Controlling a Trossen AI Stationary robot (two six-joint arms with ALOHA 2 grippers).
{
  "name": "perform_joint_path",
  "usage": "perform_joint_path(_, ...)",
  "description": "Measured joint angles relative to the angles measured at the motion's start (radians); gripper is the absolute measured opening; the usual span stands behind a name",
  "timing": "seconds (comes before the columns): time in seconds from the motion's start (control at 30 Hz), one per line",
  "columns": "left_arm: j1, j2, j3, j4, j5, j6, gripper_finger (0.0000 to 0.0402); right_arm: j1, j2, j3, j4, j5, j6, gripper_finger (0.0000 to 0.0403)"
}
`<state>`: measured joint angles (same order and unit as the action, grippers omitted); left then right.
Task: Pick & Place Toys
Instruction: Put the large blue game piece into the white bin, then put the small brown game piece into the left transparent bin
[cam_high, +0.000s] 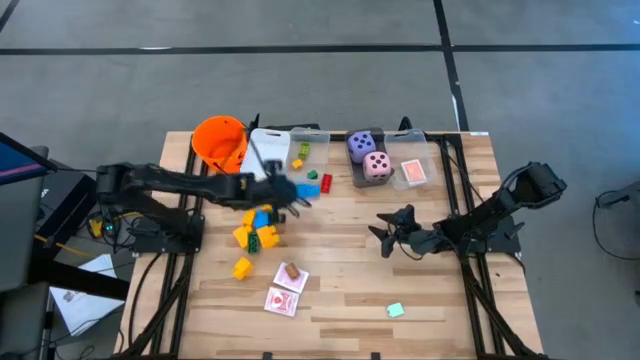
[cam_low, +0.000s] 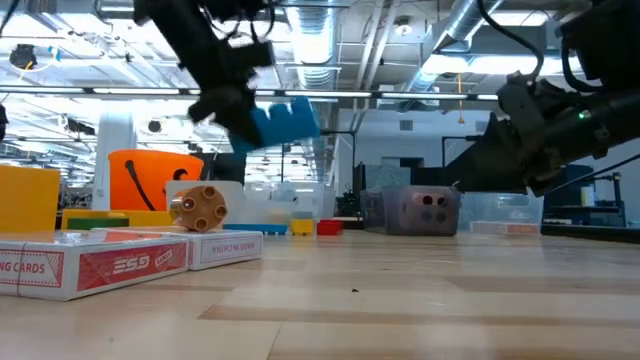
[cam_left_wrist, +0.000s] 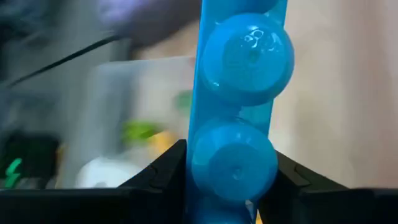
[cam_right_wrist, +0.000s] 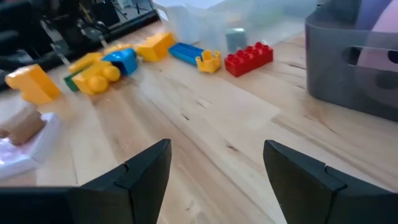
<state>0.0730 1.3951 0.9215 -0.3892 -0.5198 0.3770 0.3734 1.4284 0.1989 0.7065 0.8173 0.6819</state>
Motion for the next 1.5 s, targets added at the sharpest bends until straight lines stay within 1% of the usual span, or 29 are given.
perform_joint_path(0.03, 0.013, -0.034, 0.0, 0.004, -0.027, -0.032, 0.0132, -0.003, 0.0, 0.0, -0.001, 0.0, 0.0, 0.0249)
perform_joint_path(0.1, 0.051, -0.098, 0.0, 0.003, -0.049, -0.119, 0.0132, -0.009, 0.0, 0.0, 0.002, 0.0, 0.0, 0.0249)
perform_joint_path(0.2, 0.125, -0.175, 0.0, 0.0, -0.049, -0.249, 0.0132, -0.012, 0.0, 0.0, 0.012, 0.0, 0.0, 0.0249)
perform_joint_path(0.33, 0.238, -0.237, -0.001, -0.006, -0.049, -0.36, 0.0132, -0.012, 0.0, 0.0, 0.039, 0.0, 0.0, 0.0249)
perform_joint_path(0.4, 0.294, -0.244, -0.001, -0.012, -0.01, -0.413, 0.0132, -0.012, 0.0, 0.0, 0.044, 0.0, 0.0, 0.0249)
perform_joint_path(0.53, 0.389, -0.215, 0.0, -0.031, 0.12, -0.603, 0.0132, -0.02, 0.0, 0.0, 0.046, 0.0, 0.0, 0.0249)
perform_joint_path(0.6, 0.433, -0.176, -0.001, -0.083, 0.18, -0.669, 0.0132, -0.023, 0.0, 0.0, 0.046, 0.0, 0.0, 0.0249)
perform_joint_path(0.67, 0.47, -0.133, -0.002, -0.126, 0.232, -0.695, 0.0132, -0.023, 0.0, 0.0, 0.046, -0.002, 0.0, 0.0249)
perform_joint_path(0.77, 0.515, -0.071, -0.002, -0.17, 0.282, -0.717, 0.0132, -0.023, 0.0, 0.0, 0.046, -0.003, 0.0, 0.0249)
perform_joint_path(0.83, 0.536, -0.038, -0.002, -0.163, 0.322, -0.724, 0.0132, -0.023, 0.0, 0.0, 0.046, -0.004, 0.0, 0.0249)
perform_joint_path(0.9, 0.553, -0.013, -0.002, -0.164, 0.346, -0.726, 0.0132, -0.023, 0.0, 0.0, 0.046, -0.004, 0.0, 0.0249)
perform_joint_path(1.1, 0.569, 0.038, -0.002, -0.171, 0.369, -0.761, 0.0132, -0.022, 0.0, 0.0, 0.046, -0.004, 0.0, 0.0249)
perform_joint_path(1.17, 0.567, 0.042, -0.002, -0.173, 0.37, -0.767, 0.0155, -0.022, 0.0, 0.0, 0.046, -0.004, 0.0, 0.0249)
perform_joint_path(1.3, 0.562, 0.041, -0.002, -0.172, 0.373, -0.778, 0.0239, -0.022, 0.0, 0.0, 0.046, -0.004, 0.0, 0.0249)
perform_joint_path(1.37, 0.562, 0.041, -0.002, -0.172, 0.397, -0.781, 0.0276, -0.022, 0.0, 0.0, 0.046, -0.004, 0.0, 0.0249)
perform_joint_path(1.43, 0.562, 0.041, -0.002, -0.172, 0.413, -0.785, 0.0305, -0.022, 0.0, 0.0, 0.046, -0.004, 0.0, 0.0249)
perform_joint_path(1.5, 0.562, 0.041, -0.002, -0.172, 0.451, -0.78, 0.0325, -0.022, 0.0, 0.0, 0.046, -0.004, 0.0, 0.0249)
